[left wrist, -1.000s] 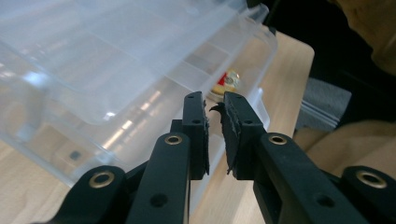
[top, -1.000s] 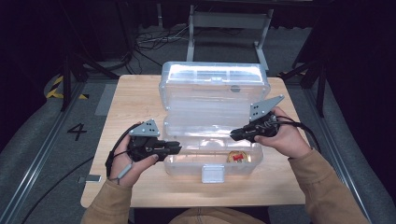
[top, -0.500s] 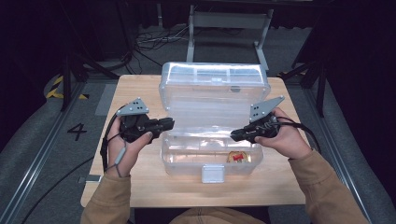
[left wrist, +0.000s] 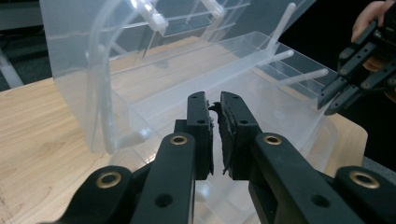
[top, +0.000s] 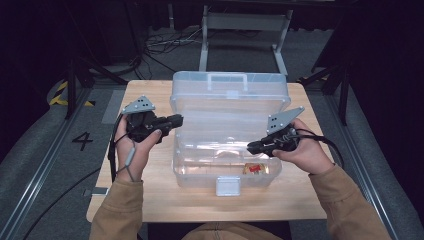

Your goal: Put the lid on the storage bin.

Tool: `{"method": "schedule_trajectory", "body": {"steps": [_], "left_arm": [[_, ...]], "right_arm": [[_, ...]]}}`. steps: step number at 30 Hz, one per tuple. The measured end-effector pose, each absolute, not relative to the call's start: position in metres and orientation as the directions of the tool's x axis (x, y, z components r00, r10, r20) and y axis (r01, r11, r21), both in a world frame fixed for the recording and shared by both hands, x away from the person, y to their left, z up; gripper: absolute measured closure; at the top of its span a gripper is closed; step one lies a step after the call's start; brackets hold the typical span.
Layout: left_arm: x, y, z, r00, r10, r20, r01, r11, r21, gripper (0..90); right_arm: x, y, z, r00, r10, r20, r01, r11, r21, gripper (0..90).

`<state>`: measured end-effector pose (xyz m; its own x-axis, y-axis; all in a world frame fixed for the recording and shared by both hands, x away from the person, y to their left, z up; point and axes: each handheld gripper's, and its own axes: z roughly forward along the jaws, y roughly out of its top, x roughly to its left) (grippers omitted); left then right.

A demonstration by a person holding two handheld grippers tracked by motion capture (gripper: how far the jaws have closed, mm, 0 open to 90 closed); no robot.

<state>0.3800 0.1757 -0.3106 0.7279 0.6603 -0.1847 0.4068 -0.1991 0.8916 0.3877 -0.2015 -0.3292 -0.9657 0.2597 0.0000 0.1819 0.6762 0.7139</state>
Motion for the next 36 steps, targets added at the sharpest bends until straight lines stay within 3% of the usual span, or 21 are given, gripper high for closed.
{"method": "schedule_trajectory", "body": {"steps": [11,23,32,36], "left_arm": [[0.384,0.174,-0.308,0.690,0.705,-0.161,0.395,-0.181,0.901,88.9],[0.382,0.175,-0.309,0.693,0.701,-0.168,0.410,-0.192,0.892,89.2],[0.380,0.174,-0.309,0.707,0.688,-0.161,0.416,-0.222,0.882,89.0],[0.378,0.174,-0.309,0.711,0.683,-0.166,0.423,-0.227,0.878,88.6]], "right_arm": [[0.381,-0.202,-0.333,-0.965,0.264,-0.002,0.185,0.681,0.708,83.0],[0.379,-0.204,-0.332,-0.963,0.269,-0.005,0.185,0.677,0.712,81.1],[0.374,-0.226,-0.325,-0.948,0.317,0.009,0.200,0.574,0.794,80.8],[0.372,-0.239,-0.326,-0.939,0.337,0.076,0.236,0.467,0.852,82.8]]}}
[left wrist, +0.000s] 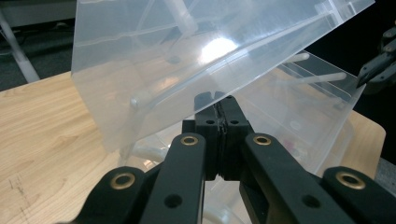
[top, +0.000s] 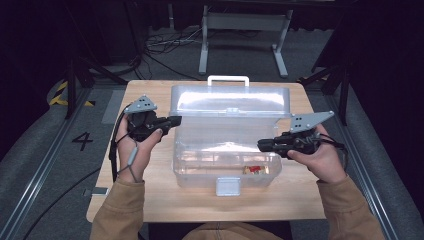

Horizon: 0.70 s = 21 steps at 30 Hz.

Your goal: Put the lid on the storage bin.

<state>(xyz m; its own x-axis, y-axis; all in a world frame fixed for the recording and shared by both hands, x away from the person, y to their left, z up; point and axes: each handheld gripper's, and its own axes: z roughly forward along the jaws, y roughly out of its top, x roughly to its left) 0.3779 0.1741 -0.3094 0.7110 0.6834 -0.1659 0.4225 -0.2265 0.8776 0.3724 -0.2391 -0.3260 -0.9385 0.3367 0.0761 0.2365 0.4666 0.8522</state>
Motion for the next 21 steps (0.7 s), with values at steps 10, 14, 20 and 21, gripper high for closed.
{"method": "schedule_trajectory", "body": {"steps": [10,14,20,21], "left_arm": [[0.374,0.176,-0.310,0.716,0.678,-0.166,0.429,-0.241,0.870,88.5],[0.372,0.176,-0.310,0.720,0.675,-0.165,0.434,-0.252,0.865,88.5],[0.370,0.177,-0.310,0.724,0.666,-0.176,0.453,-0.268,0.850,88.2],[0.369,0.177,-0.310,0.724,0.666,-0.177,0.456,-0.270,0.848,88.2]], "right_arm": [[0.371,-0.263,-0.330,-0.898,0.427,0.111,0.274,0.343,0.899,81.4],[0.371,-0.274,-0.331,-0.850,0.491,0.191,0.350,0.255,0.902,85.2],[0.371,-0.287,-0.332,-0.815,0.548,0.189,0.374,0.249,0.893,88.3],[0.371,-0.288,-0.332,-0.807,0.560,0.186,0.381,0.256,0.888,88.3]]}}
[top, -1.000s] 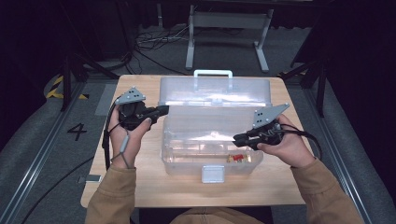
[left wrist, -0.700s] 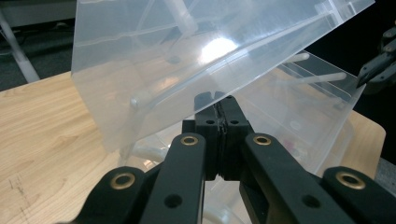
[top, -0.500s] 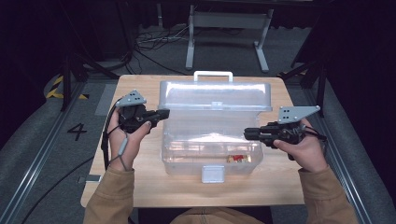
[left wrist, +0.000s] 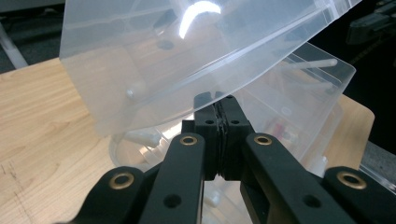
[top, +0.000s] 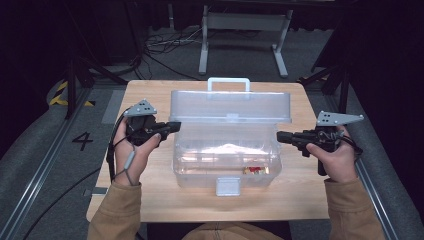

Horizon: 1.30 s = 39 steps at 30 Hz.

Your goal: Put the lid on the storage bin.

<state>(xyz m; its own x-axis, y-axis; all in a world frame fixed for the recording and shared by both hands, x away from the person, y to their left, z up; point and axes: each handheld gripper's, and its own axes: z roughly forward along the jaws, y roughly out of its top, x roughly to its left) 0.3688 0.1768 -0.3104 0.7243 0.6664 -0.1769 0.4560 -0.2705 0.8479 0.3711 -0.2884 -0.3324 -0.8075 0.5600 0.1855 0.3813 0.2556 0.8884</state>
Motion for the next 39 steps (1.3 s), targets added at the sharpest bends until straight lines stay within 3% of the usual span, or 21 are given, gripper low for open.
{"method": "schedule_trajectory", "body": {"steps": [20,39], "left_arm": [[0.355,0.182,-0.311,0.724,0.659,-0.205,0.525,-0.335,0.782,89.3],[0.350,0.184,-0.313,0.735,0.649,-0.196,0.564,-0.424,0.709,89.3]], "right_arm": [[0.375,-0.296,-0.333,-0.755,0.615,0.229,0.468,0.261,0.844,89.6],[0.369,-0.293,-0.334,-0.753,0.622,0.215,0.519,0.361,0.775,89.5]]}}
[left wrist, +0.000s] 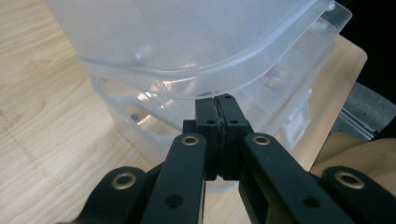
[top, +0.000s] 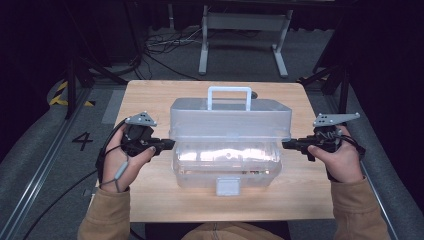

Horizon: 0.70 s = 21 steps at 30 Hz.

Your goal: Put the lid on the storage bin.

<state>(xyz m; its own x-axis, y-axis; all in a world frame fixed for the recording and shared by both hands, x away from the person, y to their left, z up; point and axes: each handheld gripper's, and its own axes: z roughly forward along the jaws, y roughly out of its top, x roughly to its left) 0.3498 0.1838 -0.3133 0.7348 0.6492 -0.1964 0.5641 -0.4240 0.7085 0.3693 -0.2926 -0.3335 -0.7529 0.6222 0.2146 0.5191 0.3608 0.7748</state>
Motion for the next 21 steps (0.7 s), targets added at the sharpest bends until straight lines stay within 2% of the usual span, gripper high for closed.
{"method": "schedule_trajectory", "body": {"steps": [21], "left_arm": [[0.3490,0.1814,-0.3189,0.758,0.619,-0.205,0.585,-0.508,0.632,89.3]], "right_arm": [[0.3653,-0.2886,-0.3364,-0.772,0.601,0.207,0.546,0.461,0.700,89.2]]}}
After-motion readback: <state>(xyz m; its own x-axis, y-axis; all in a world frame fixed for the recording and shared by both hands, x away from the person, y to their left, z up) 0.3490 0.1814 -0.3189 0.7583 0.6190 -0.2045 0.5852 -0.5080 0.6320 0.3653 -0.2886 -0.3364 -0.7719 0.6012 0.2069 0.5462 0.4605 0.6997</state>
